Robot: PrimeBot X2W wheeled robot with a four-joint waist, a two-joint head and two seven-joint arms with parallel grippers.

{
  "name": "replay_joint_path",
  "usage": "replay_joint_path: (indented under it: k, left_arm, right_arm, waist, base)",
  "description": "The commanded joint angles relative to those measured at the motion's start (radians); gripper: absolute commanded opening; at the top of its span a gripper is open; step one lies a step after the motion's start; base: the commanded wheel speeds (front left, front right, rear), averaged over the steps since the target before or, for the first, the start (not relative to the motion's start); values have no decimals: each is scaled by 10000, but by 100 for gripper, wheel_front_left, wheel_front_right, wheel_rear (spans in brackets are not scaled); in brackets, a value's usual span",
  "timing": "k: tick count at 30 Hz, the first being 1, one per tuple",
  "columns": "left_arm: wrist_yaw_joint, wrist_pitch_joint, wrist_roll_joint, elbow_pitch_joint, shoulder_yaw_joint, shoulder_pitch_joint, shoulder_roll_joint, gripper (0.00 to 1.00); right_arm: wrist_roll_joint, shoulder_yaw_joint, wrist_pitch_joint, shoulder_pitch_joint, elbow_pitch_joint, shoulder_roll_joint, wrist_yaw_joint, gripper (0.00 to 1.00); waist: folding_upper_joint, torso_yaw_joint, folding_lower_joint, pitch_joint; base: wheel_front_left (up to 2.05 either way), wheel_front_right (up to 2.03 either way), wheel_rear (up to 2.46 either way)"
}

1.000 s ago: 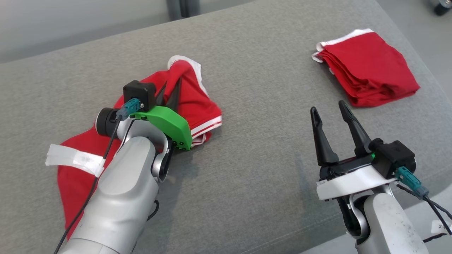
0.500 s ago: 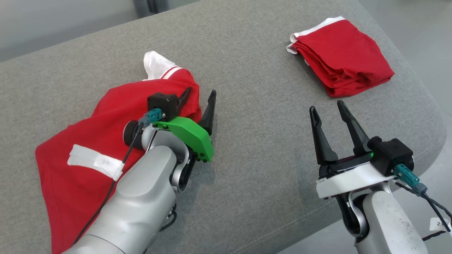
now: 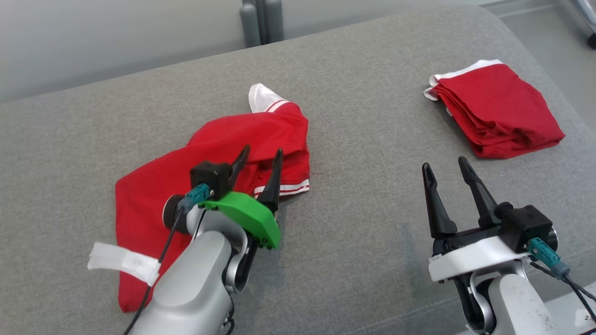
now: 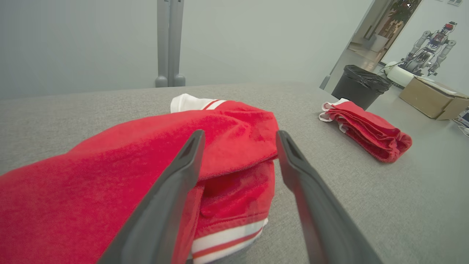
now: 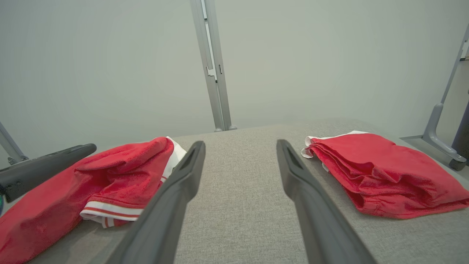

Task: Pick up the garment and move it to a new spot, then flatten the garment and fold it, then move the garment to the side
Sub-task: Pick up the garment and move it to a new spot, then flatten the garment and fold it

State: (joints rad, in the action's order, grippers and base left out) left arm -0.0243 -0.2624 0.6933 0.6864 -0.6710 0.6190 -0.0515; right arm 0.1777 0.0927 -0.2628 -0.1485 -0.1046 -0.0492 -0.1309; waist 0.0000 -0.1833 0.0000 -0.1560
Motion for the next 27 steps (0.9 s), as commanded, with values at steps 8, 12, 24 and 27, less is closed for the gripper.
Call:
replay_joint_path:
  k: [8, 12, 24, 27]
  left_arm:
    - [-8, -23, -963, 29, 439, -1709, -460, 100]
    - [-76, -24, -1242, 364, 577, -2102, -531, 100]
    - [-72, -26, -1952, 1784, 941, -1714, -499, 45]
    - [-29, -25, -2108, 2041, 995, -1613, -488, 0]
  right_arm:
    - [-46, -25, -32, 369, 27, -28, 3, 100]
    - [-46, 10, -32, 353, 51, -31, 3, 100]
    - [-209, -15, 49, 80, 128, -30, 3, 100]
    - [-239, -48, 53, 77, 144, -30, 3, 100]
  waist:
    - [0, 1133, 0, 783]
    - [0, 1206, 0, 723]
    - [0, 866, 0, 301]
    - [0, 823, 0, 247]
  base:
    - [0, 0, 0]
    - [0, 0, 0]
    - [0, 0, 0]
    - [0, 0, 0]
